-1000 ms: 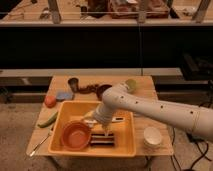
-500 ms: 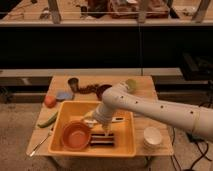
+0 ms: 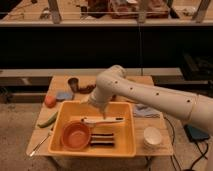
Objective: Wipe red bowl with sponge
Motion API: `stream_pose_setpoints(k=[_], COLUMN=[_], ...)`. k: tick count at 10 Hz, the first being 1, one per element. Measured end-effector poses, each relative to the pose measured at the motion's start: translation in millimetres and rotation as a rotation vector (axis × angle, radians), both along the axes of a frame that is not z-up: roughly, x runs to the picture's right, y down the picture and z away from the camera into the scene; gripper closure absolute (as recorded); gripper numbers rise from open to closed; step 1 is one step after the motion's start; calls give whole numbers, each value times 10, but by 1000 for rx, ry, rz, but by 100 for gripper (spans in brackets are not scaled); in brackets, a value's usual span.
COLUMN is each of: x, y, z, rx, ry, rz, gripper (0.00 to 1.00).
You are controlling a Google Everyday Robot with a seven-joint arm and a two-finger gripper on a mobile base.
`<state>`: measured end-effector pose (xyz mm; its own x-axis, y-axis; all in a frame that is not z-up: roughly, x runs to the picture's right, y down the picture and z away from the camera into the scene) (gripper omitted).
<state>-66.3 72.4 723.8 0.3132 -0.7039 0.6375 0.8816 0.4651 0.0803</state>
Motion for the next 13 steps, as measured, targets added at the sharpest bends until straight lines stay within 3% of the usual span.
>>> stream_pose_setpoints(k=[2,4,7,8,10,13], x=[-192,-489,-673,-721,-755,-791], y=[-467,-746,-776,-771,-766,-774], z=[-35,-114,-134,-135,-127,53], rx=[79,176,271,287,312,335], ry=[-54,-189,-387,-424,-475,-470], rz=[-93,-271,-524,-574,-647,-641], gripper=[20,20,20,20,20,20])
